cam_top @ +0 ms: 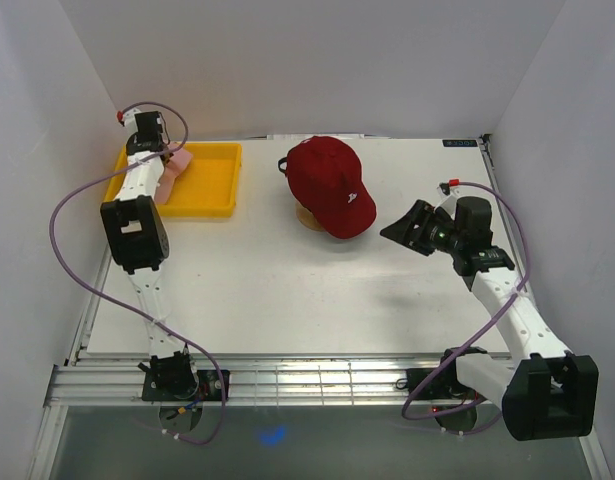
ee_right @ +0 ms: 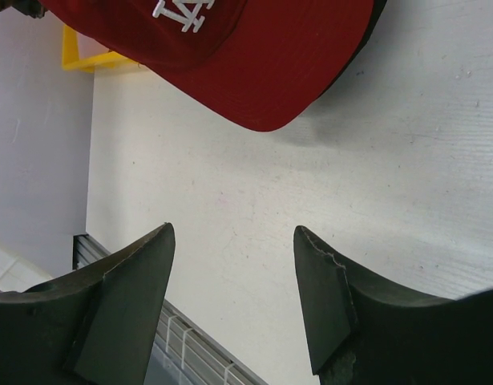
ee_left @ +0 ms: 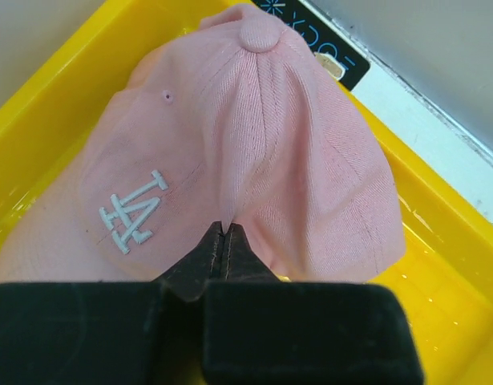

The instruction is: Stack the hats

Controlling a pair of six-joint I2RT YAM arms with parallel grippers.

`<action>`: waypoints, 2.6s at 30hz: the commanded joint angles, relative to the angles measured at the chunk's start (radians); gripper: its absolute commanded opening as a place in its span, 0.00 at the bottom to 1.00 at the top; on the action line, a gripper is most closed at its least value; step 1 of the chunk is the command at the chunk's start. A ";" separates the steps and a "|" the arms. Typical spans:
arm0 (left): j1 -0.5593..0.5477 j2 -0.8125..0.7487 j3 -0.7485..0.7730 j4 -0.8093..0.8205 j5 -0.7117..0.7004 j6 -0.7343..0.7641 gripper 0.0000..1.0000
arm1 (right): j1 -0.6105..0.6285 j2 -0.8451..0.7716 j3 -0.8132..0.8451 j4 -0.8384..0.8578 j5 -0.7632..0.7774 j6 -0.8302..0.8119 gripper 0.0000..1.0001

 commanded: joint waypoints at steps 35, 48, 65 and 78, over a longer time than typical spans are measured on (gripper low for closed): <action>-0.462 -0.589 0.154 -0.756 -0.200 -0.638 0.00 | 0.747 0.431 0.169 0.969 0.454 0.227 0.73; -0.593 -0.588 0.208 -0.893 -0.224 -0.687 0.00 | 0.854 0.596 0.316 0.972 0.649 0.205 0.79; -0.630 -0.634 0.221 -0.904 -0.177 -0.615 0.00 | 0.900 0.712 0.502 0.917 0.705 0.233 0.80; -0.630 -0.710 0.189 -0.874 -0.135 -0.590 0.00 | 0.899 0.666 0.544 0.809 0.787 0.208 0.59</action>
